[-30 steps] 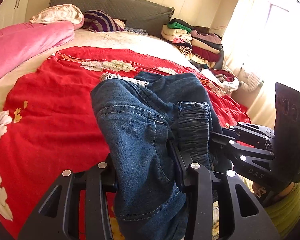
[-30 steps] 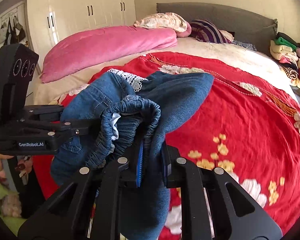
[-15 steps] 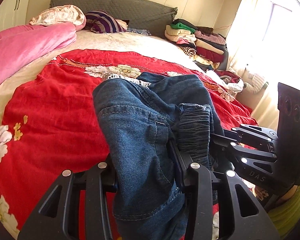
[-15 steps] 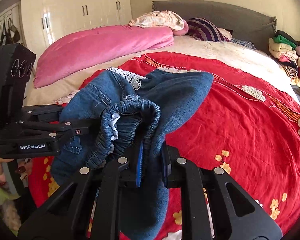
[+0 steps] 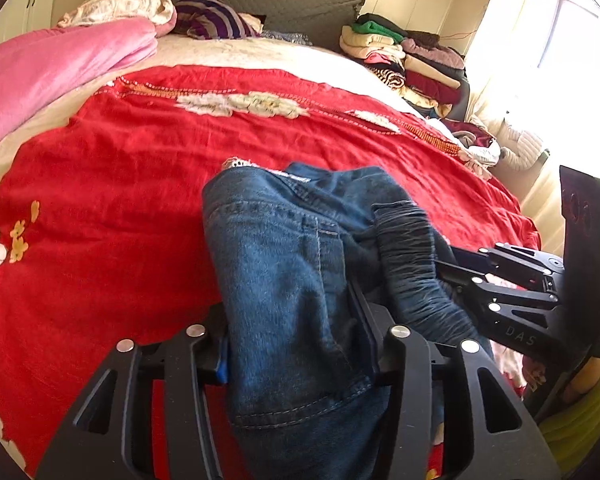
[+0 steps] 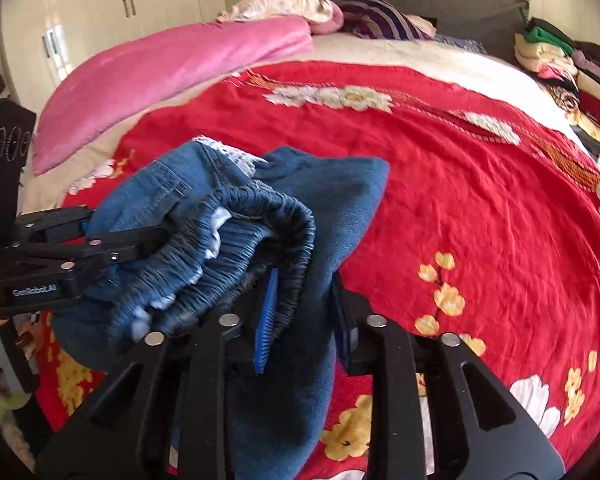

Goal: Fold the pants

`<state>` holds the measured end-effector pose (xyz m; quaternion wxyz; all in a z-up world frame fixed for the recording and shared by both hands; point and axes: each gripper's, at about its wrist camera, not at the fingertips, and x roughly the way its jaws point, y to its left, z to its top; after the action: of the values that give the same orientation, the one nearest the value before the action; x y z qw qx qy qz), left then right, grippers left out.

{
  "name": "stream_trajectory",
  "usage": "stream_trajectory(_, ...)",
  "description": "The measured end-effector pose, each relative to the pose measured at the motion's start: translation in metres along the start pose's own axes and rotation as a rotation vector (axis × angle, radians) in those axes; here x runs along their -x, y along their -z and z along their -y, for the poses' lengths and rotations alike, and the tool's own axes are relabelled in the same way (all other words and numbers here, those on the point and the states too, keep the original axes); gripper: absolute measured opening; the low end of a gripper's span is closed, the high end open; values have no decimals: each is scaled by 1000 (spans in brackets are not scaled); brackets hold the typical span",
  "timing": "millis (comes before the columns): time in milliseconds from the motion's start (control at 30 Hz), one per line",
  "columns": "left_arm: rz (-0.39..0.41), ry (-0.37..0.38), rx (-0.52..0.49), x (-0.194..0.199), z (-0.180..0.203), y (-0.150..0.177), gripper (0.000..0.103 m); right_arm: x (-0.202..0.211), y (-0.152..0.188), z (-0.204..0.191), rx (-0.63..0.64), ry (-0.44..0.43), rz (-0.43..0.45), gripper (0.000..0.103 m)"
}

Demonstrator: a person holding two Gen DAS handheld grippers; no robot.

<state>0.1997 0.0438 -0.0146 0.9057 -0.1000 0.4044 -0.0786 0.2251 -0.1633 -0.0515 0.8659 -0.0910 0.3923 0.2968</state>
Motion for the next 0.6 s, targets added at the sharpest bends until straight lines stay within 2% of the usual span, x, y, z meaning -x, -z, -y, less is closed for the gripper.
stream_trajectory(100,-22,2,7,-6,-6,2,54,-6,3,5,-20,37,-30,35)
stream_trajectory(333,-47,30,5,-14,-17,5,61,-14,7,14,-86,78,-55,50)
stream_trajectory(467,-55,49,6,-13,-20,4,64,-5,7,16,-130,108,-41,59)
stream_trajectory(567,-52,65,6,-4,-21,3,66,12,8,13,-145,148,-7,71)
stream_trajectory(600,-46,66,3,1,-20,3,70,20,9,11,-149,151,7,75)
